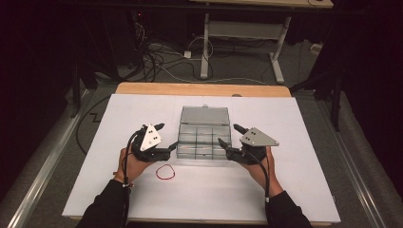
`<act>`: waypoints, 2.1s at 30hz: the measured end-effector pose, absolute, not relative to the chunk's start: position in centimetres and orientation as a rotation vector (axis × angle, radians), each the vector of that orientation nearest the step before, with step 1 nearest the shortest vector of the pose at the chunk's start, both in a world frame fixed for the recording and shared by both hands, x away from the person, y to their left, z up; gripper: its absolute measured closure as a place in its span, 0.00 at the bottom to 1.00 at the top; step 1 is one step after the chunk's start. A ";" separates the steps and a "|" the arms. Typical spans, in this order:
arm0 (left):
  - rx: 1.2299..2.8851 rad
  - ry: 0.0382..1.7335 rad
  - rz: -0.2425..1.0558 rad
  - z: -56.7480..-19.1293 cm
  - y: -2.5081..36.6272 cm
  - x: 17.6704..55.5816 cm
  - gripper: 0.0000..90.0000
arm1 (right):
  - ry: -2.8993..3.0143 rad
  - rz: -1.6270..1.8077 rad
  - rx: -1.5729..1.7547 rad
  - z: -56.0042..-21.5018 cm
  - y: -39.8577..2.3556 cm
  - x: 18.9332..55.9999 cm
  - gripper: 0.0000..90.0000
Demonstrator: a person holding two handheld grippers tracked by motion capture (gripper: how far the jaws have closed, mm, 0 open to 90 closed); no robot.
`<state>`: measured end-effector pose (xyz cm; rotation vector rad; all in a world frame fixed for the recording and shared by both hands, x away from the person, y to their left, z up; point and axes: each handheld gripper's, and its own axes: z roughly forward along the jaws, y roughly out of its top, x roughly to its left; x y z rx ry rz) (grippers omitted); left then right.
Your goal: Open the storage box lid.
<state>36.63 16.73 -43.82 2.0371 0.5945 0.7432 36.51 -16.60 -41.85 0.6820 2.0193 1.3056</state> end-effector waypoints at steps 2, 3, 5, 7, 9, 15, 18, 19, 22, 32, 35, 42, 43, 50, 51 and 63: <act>2.057 0.573 0.741 -44.0 16.8 36.0 0.24 | 2.037 1.315 0.667 -41.9 -16.6 36.0 0.31; 2.066 0.564 0.748 -44.1 16.8 35.7 0.24 | 2.045 1.317 0.661 -41.9 -16.6 35.7 0.31; 2.077 0.554 0.752 -44.2 17.0 35.2 0.24 | 2.058 1.312 0.647 -41.9 -16.6 35.2 0.31; 2.074 0.552 0.752 -44.2 17.2 34.6 0.24 | 2.068 1.308 0.632 -41.8 -16.7 34.8 0.31; 2.073 0.548 0.755 -44.1 17.6 34.1 0.24 | 2.076 1.312 0.624 -41.8 -16.8 34.4 0.31; 2.062 0.549 0.760 -44.2 18.6 32.8 0.24 | 2.099 1.312 0.595 -41.8 -16.7 33.6 0.32; 2.054 0.538 0.769 -44.5 19.1 32.0 0.24 | 2.104 1.326 0.578 -41.7 -16.4 33.4 0.33; 2.056 0.536 0.771 -44.6 19.2 31.8 0.24 | 2.109 1.328 0.573 -41.6 -16.2 33.3 0.33; 2.063 0.541 0.762 -45.0 19.7 31.3 0.24 | 2.121 1.330 0.559 -41.7 -15.7 33.1 0.33; 2.081 0.580 0.694 -47.0 21.6 28.7 0.24 | 2.248 1.328 0.478 -42.6 -13.1 32.3 0.34; 2.101 0.592 0.684 -47.5 22.1 28.1 0.23 | 2.296 1.304 0.448 -43.3 -12.0 32.1 0.34; 2.114 0.620 0.643 -48.1 23.0 27.3 0.20 | 2.412 1.267 0.379 -44.8 -9.5 31.6 0.36; 2.109 0.617 0.643 -48.0 23.2 27.3 0.20 | 2.429 1.262 0.372 -45.1 -9.2 31.6 0.36; 2.115 0.623 0.655 -48.3 23.4 26.9 0.17 | 2.513 1.236 0.319 -46.4 -6.8 31.6 0.40; 2.117 0.627 0.659 -48.3 23.5 26.9 0.17 | 2.519 1.230 0.312 -46.5 -6.4 31.7 0.41; 2.107 0.660 0.646 -48.7 24.0 26.7 0.17 | 2.653 1.130 0.190 -48.2 -1.0 33.4 0.56</act>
